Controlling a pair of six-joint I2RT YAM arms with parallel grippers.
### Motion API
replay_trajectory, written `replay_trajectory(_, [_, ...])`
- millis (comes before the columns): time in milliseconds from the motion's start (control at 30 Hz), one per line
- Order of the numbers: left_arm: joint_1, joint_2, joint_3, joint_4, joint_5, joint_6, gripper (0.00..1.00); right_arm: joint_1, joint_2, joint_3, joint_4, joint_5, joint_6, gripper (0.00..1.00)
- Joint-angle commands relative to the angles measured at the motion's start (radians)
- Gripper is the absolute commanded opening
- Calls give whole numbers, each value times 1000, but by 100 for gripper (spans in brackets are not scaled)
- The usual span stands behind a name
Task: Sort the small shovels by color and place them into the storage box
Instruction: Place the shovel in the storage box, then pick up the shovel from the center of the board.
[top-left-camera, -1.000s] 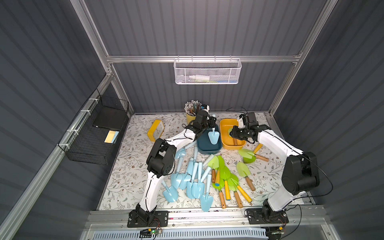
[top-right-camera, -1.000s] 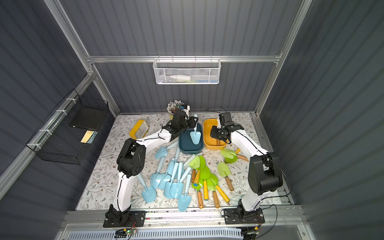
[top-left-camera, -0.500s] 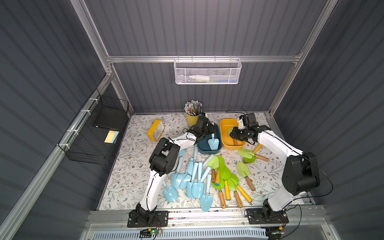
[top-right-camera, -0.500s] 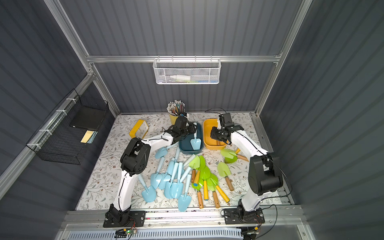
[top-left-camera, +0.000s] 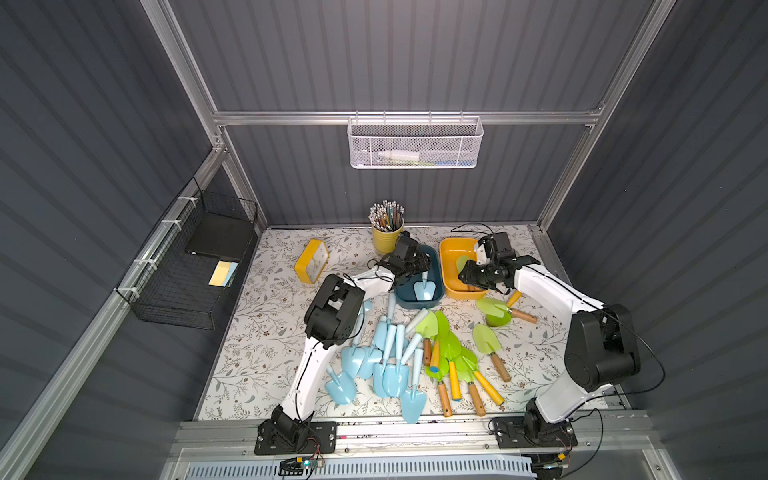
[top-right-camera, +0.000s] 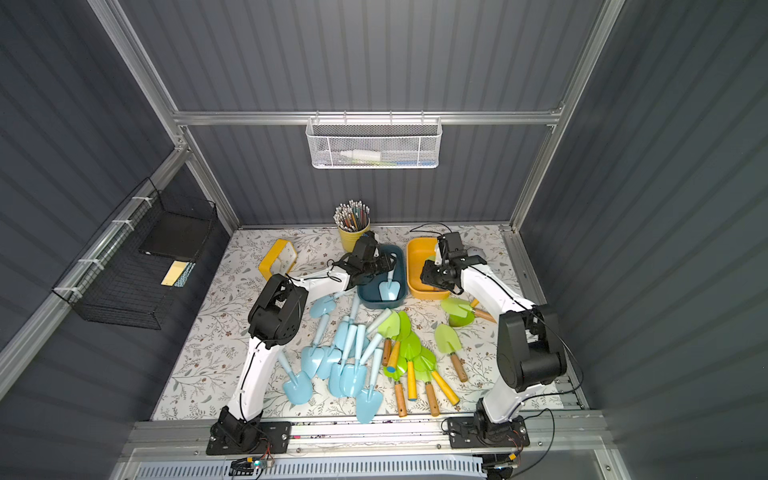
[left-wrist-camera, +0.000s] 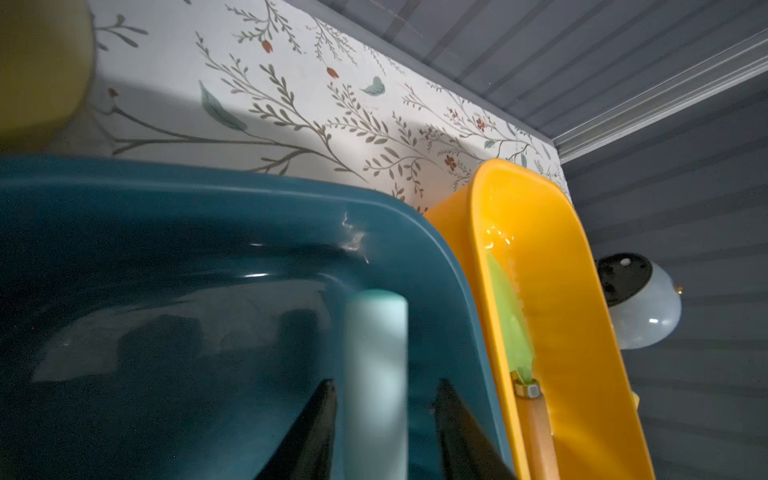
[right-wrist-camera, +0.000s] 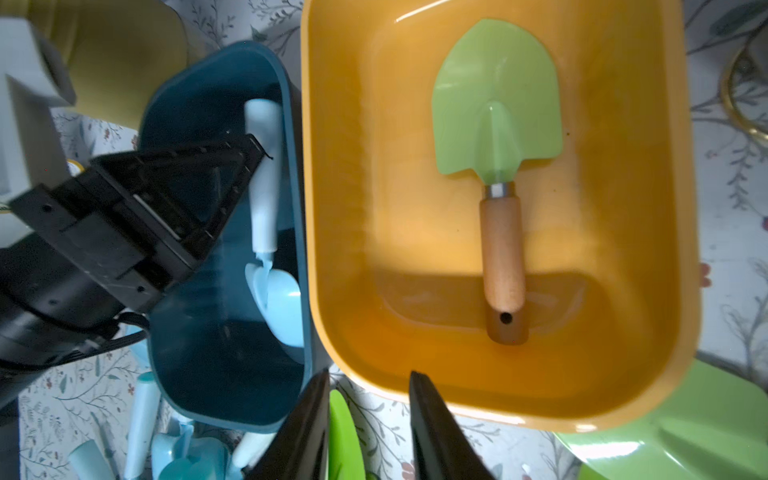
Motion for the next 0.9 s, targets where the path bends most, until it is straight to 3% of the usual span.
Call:
replay_trajectory(0, [2, 1, 52, -25, -22, 18, 53, -6, -52, -32, -7, 47, 19, 39])
replay_trajectory(300, [1, -157, 50, 76, -94, 72, 56, -18, -220, -154, -103, 104, 71, 41])
replay_trajectory(567, [-2, -266, -35, 102, -203, 130, 58, -18, -421, -365, -258, 48, 233, 47])
replay_trajectory(867, [-2, -283, -106, 118, -177, 128, 58, -14, -483, -494, -333, -3, 336, 49])
